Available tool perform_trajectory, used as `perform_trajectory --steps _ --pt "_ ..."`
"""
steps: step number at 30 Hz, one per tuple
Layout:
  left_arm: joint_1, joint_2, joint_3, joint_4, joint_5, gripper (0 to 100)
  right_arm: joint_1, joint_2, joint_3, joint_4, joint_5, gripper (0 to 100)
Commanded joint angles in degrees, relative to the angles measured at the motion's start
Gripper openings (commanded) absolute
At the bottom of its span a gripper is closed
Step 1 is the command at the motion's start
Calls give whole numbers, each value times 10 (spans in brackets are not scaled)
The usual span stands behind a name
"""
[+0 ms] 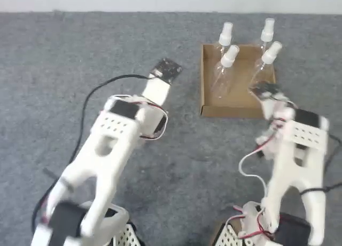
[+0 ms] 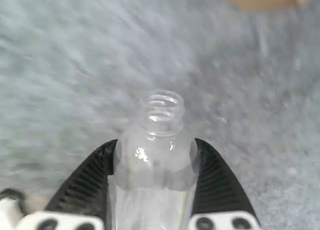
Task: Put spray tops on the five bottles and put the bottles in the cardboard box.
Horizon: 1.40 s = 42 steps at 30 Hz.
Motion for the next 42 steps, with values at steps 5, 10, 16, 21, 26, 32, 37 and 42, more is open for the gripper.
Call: perform_trajectory --steps 5,10,16,21,26,32,37,42 --pt "-123 -333 -27 37 1 11 -242 -33 -93 17 -179 17" --pt "-157 -413 -69 72 3 11 -390 -32 -63 -81 -249 16" --pt "-160 -418 -137 90 35 11 -497 -29 -36 -173 -295 16" --pt "-156 -414 -174 84 101 10 -535 -33 21 -249 -314 16" --pt "-156 -415 -175 24 176 10 -542 -65 88 -318 -312 6" --pt "-156 -414 -175 -19 197 10 -570 -184 164 -354 -313 6" --pt "-142 -413 -174 -22 258 10 -586 -217 211 -395 -313 6" --pt "-77 -414 -110 -76 258 10 -612 -224 215 -394 -309 8"
